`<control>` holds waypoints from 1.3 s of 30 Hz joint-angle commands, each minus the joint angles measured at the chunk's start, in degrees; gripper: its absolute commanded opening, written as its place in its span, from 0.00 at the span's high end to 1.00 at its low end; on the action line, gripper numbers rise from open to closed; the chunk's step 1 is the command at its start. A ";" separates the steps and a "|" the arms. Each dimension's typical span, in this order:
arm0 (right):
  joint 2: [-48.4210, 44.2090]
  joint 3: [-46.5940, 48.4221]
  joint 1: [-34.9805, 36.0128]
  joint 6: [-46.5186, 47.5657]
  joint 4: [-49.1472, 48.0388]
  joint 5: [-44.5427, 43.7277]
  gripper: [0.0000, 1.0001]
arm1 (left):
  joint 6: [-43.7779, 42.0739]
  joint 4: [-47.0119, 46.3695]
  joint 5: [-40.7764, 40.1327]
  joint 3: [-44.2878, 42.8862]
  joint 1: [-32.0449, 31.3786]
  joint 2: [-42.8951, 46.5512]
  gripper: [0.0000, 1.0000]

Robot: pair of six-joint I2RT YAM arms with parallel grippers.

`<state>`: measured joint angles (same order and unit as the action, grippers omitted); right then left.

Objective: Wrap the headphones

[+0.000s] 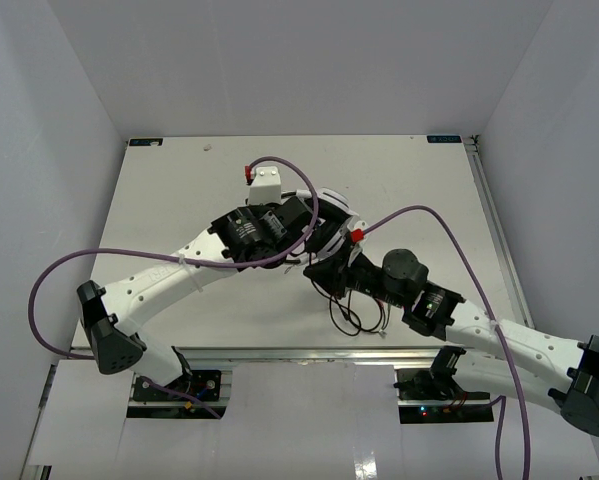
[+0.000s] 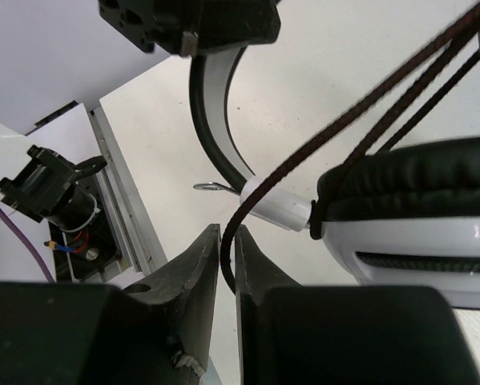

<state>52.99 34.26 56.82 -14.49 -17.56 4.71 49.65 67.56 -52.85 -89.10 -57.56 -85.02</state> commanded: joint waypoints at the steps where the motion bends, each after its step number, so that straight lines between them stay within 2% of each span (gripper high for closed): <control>1: -0.34 -1.94 1.07 2.36 -1.93 -4.27 0.80 | 2.88 -5.98 -1.03 -1.37 0.34 5.77 1.00; 8: 2.37 -6.31 1.18 5.30 -10.46 -6.06 0.77 | 3.03 -4.10 -0.70 -2.43 0.34 6.77 1.00; 13: 5.72 -10.47 1.18 6.89 -20.21 -5.69 0.75 | 3.34 -1.63 -0.17 -4.70 0.34 5.87 1.00; 26: 18.34 -21.15 1.18 10.29 -53.27 -7.26 0.73 | 2.65 -1.56 3.55 -6.08 0.34 8.21 1.00; 32: 26.57 -19.07 0.74 12.47 -57.67 -5.33 0.73 | 1.91 -2.86 6.59 -4.13 0.34 11.71 1.00; 39: 34.68 -20.70 -0.83 10.64 -69.76 -1.13 0.73 | 0.82 -6.61 11.14 0.57 0.34 18.43 1.00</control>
<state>84.53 14.11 56.83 -4.01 -71.20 1.41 49.78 67.39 -44.51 -90.06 -57.47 -72.77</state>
